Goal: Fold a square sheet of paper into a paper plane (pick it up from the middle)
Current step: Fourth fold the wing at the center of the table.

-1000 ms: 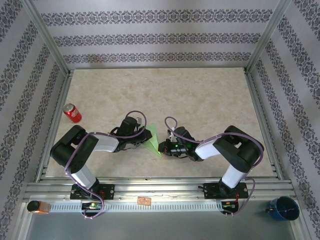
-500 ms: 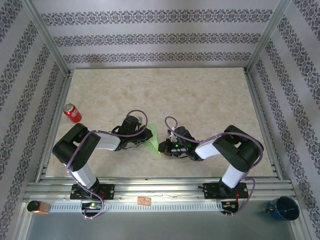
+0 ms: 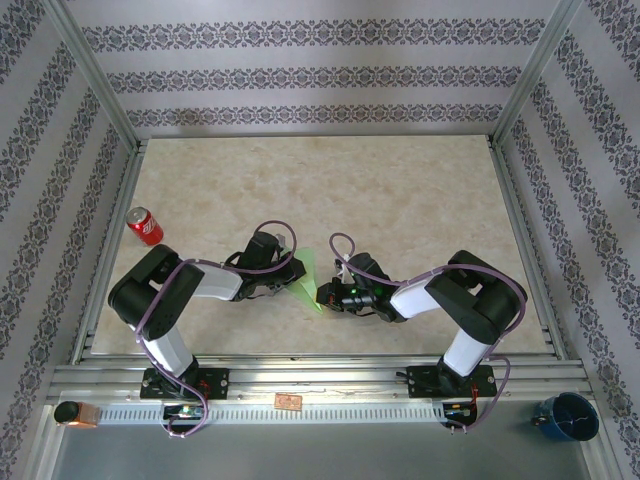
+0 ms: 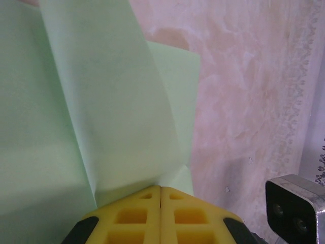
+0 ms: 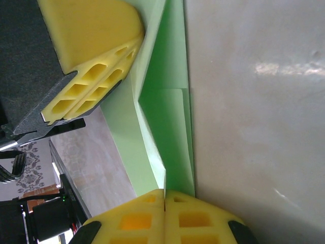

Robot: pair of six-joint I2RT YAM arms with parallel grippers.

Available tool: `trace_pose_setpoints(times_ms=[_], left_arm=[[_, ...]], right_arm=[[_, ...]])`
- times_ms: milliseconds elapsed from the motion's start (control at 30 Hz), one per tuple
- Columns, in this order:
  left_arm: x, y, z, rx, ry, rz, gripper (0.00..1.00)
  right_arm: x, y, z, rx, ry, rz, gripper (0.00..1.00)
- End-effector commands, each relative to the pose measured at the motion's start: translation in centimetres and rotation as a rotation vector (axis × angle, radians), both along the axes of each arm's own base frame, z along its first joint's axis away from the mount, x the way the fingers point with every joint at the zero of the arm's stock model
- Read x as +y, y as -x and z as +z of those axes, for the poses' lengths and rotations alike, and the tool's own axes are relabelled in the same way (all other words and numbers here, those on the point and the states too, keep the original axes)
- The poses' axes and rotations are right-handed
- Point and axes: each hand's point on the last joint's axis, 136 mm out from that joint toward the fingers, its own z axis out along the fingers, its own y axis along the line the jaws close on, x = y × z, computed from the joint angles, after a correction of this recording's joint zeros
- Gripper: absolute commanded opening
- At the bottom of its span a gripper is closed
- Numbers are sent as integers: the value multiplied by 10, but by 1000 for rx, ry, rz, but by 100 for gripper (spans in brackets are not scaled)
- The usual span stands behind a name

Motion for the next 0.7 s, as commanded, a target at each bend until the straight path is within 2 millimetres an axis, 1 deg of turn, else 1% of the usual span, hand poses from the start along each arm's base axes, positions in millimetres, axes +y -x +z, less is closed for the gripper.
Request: trace_pose_setpoints(times_ms=[0, 133, 200, 267, 400, 567, 667], left_arm=[[-1, 5, -12, 23, -27, -18, 6], [3, 9, -19, 45, -45, -13, 6], [3, 11, -21, 52, -50, -15, 6], [3, 12, -23, 56, -51, -17, 6], [4, 12, -25, 62, -51, -15, 6], [4, 13, -25, 62, -49, -17, 6], [4, 13, -25, 61, -46, -16, 6]], right_arm=[[-17, 8, -32, 71, 102, -32, 6], [-13, 5, -22, 56, 77, -31, 14], [-10, 3, -14, 41, 60, -27, 16], [-9, 1, -7, 29, 51, -28, 20], [-10, -2, 4, 12, 39, -33, 24], [-8, -5, 9, 17, 29, -33, 24], [-5, -4, 9, 30, 23, -19, 18]])
